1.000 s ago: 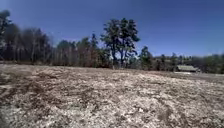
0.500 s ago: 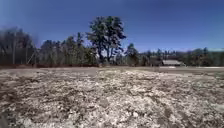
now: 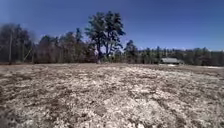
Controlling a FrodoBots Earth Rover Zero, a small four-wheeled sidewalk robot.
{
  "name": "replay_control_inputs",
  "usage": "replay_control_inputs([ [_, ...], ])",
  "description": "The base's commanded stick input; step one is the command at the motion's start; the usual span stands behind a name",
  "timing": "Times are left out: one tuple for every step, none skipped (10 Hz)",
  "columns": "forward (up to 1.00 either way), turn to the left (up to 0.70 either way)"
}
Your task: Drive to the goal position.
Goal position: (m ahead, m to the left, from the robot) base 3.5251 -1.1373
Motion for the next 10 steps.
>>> replay_control_inputs([
  [0.7,0.0],
  [0.7,0.0],
  [0.7,0.0],
  [0.7,0.0],
  [0.7,0.0],
  [0.7,0.0],
  [0.7,0.0],
  [0.7,0.0],
  [0.7,0.0],
  [0.7,0.0],
])
